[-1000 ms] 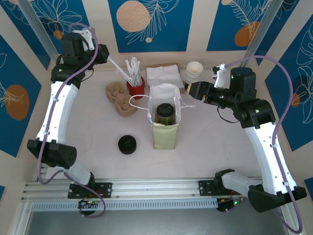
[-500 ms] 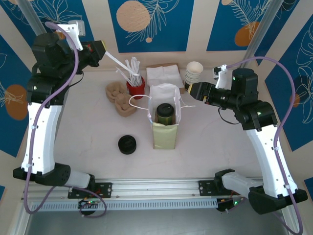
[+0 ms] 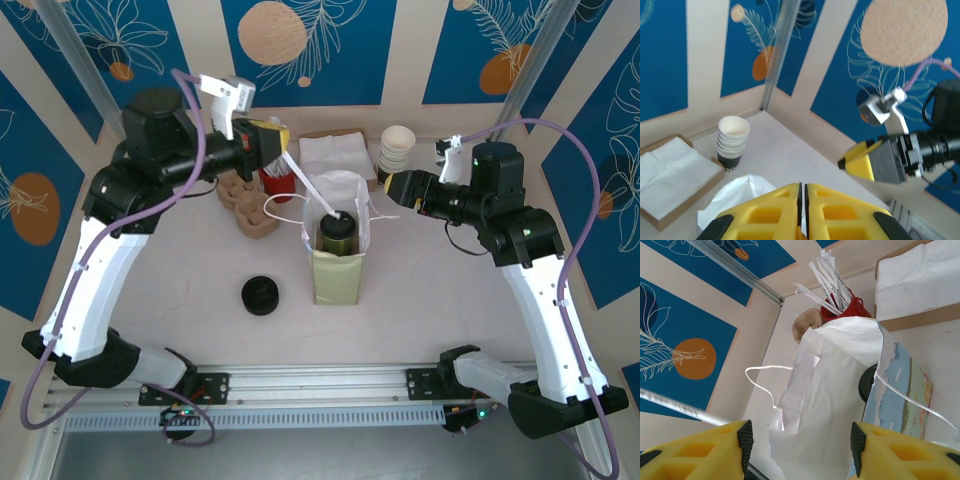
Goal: Pack the takeout coffee
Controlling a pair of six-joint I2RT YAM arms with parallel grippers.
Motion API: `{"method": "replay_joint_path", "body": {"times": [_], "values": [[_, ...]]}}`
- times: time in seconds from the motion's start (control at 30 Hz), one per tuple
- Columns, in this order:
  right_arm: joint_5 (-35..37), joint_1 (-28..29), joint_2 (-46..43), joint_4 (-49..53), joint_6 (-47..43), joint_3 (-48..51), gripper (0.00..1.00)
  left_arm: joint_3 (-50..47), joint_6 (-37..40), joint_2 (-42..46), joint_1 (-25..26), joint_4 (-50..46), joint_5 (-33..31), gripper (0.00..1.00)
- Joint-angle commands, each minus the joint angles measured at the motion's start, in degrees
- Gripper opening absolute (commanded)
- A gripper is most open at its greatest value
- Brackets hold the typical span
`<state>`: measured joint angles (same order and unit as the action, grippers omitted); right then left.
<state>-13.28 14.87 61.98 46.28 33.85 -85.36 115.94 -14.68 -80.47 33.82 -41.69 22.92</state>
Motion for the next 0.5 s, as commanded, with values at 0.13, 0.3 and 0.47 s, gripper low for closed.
{"method": "replay_joint_path", "body": {"times": [0.13, 0.3, 0.47], "values": [[0.45, -0.31, -0.97, -0.96, 0.61, 1.1, 0.57, -6.8, 6.39, 0.12, 5.18, -2.6, -2.81, 0.11], [0.4, -0.33, -0.89, -1.27, 0.74, 1.59, 0.57, -7.51, 8.42, -0.65, 7.01, -2.94, -2.55, 0.11], [0.53, -0.45, -0.89, -1.28, 0.62, 1.95, 0.57, -9.73, 10.04, -1.72, 8.3, -2.86, -1.24, 0.11]]}}
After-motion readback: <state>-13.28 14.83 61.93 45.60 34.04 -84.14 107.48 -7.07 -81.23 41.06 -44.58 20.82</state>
